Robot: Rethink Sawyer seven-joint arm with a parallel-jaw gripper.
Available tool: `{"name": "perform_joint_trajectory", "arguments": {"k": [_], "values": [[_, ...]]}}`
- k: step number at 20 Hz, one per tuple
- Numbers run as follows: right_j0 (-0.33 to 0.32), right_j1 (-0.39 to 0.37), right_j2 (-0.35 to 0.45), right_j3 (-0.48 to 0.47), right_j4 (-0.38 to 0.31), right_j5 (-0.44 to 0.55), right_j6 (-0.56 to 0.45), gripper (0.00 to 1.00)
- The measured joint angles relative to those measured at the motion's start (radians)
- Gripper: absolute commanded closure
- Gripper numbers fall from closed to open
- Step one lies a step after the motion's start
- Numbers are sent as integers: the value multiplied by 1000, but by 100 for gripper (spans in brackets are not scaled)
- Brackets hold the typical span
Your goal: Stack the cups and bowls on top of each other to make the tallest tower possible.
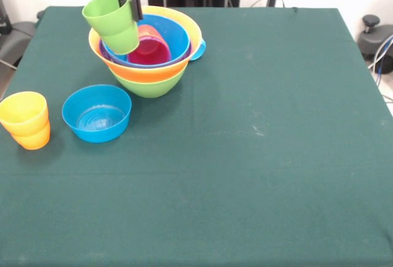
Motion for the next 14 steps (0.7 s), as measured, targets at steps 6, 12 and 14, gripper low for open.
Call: {"name": "perform_joint_trajectory", "arguments": {"k": [6, 12, 14], "values": [[51, -31, -1, 0, 16, 0, 0, 100], [115, -44, -13, 0, 29, 0, 0, 100], [135, -46, -22, 0, 31, 0, 0, 100]]}}
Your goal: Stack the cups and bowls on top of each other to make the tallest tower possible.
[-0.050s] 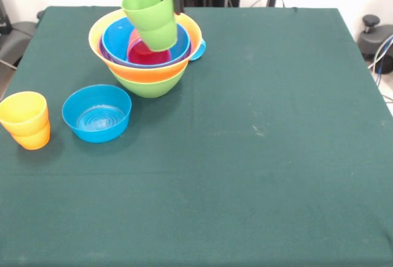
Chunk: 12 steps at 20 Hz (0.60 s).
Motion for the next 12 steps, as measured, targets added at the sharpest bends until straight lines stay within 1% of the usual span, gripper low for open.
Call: {"name": "perform_joint_trajectory", "arguments": {"k": [6, 12], "values": [[42, 0, -25, 0, 1, 0, 0, 100], [59, 7, -54, 0, 1, 0, 0, 100]]}}
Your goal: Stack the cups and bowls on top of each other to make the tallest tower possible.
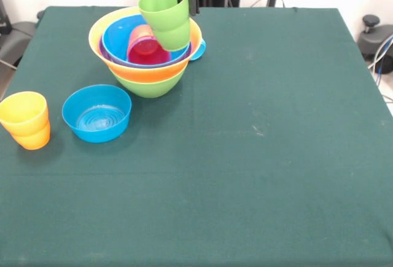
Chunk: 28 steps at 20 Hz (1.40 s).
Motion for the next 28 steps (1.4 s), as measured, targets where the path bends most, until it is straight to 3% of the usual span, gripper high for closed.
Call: {"name": "perform_joint_trajectory", "arguments": {"k": [17, 28], "values": [[35, 31, -124, 0, -1, -29, 0, 100], [114, 68, -220, -26, -1, -122, 0, 100]]}}
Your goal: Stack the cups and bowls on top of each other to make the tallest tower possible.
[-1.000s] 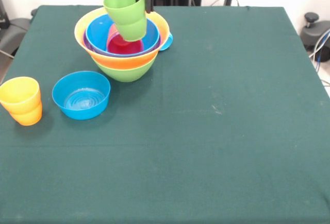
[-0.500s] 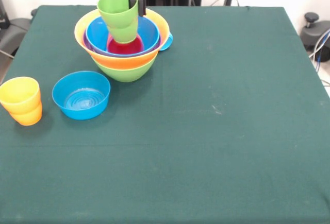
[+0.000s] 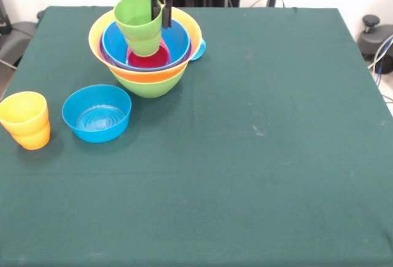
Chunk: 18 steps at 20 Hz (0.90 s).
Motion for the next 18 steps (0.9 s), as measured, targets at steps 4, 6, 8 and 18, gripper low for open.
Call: {"name": "perform_joint_trajectory", "arguments": {"k": [4, 6, 8, 18], "values": [[15, 13, -21, -3, 1, -45, 0, 100], [17, 17, -27, -5, 1, -62, 0, 100], [18, 20, -32, -6, 2, -78, 0, 100], [17, 22, -38, -6, 26, -81, 0, 100]]}}
